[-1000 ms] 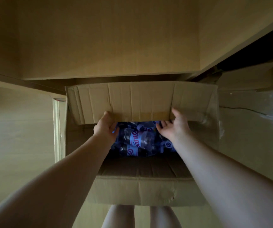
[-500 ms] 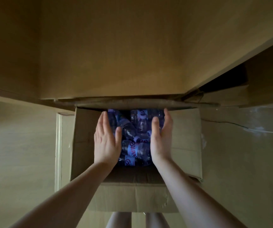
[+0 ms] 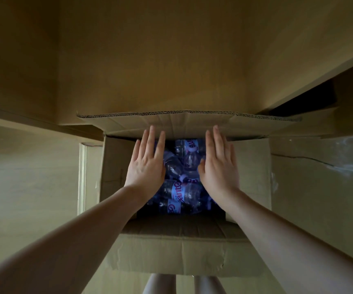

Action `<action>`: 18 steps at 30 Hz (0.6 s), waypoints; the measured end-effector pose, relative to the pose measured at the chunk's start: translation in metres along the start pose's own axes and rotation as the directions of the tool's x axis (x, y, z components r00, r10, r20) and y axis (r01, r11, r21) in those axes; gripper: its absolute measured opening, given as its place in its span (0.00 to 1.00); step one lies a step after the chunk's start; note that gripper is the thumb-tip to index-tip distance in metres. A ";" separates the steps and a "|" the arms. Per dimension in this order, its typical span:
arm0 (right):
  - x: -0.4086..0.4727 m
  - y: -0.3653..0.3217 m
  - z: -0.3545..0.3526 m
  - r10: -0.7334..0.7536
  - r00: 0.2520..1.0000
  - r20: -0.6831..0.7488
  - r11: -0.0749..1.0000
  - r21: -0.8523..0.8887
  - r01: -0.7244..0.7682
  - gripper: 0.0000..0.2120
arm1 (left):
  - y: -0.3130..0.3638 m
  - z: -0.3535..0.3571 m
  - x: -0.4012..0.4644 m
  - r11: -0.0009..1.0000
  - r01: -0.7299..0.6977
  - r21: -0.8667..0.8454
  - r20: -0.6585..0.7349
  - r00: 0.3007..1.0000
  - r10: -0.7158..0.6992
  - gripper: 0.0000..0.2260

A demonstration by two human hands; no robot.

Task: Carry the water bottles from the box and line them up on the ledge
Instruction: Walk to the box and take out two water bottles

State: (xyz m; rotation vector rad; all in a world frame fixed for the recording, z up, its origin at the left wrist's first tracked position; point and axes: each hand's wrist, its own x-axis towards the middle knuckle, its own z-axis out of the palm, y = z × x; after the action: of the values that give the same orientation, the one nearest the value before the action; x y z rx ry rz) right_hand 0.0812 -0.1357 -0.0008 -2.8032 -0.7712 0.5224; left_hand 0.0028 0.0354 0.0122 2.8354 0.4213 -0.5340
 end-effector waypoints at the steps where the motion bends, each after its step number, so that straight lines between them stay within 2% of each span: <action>1: -0.005 0.001 0.003 -0.027 0.998 0.061 0.999 -0.027 0.028 0.36 | -0.003 0.003 -0.003 0.999 0.010 0.035 0.055 0.998 -0.012 0.33; 3: -0.015 0.003 0.011 -0.090 0.972 0.218 0.991 -0.073 0.109 0.33 | -0.009 0.011 -0.009 0.990 -0.012 0.141 0.188 0.982 -0.015 0.32; 6: -0.026 0.002 0.026 -0.160 0.889 0.430 0.967 -0.112 0.228 0.29 | -0.020 0.024 -0.018 0.964 -0.101 0.247 0.383 0.924 -0.002 0.25; 9: -0.034 -0.007 0.042 -0.147 0.812 0.565 0.977 -0.044 0.208 0.20 | -0.029 0.038 -0.028 0.971 -0.070 0.229 0.453 0.891 -0.043 0.19; 11: -0.038 -0.016 0.056 -0.100 0.799 0.593 0.994 0.097 0.053 0.14 | -0.035 0.047 -0.034 0.970 -0.068 0.235 0.466 0.883 -0.051 0.20; 14: -0.038 -0.041 0.078 -0.032 0.752 0.658 0.942 0.271 -0.197 0.16 | -0.047 0.058 -0.042 0.974 -0.034 0.225 0.437 0.897 -0.070 0.21; 16: -0.033 -0.068 0.093 -0.008 0.730 0.684 0.876 0.356 -0.325 0.17 | -0.056 0.061 -0.045 0.974 -0.024 0.223 0.408 0.910 -0.071 0.21; 18: -0.026 -0.096 0.110 0.025 0.704 0.710 0.753 0.449 -0.480 0.15 | -0.066 0.063 -0.045 0.967 -0.062 0.248 0.397 0.917 -0.043 0.19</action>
State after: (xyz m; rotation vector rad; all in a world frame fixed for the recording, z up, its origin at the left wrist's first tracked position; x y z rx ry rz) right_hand -0.0257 -0.0586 -0.0691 -2.0629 -0.1736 1.5823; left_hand -0.0788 0.0693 -0.0387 2.8497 0.2741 -1.2177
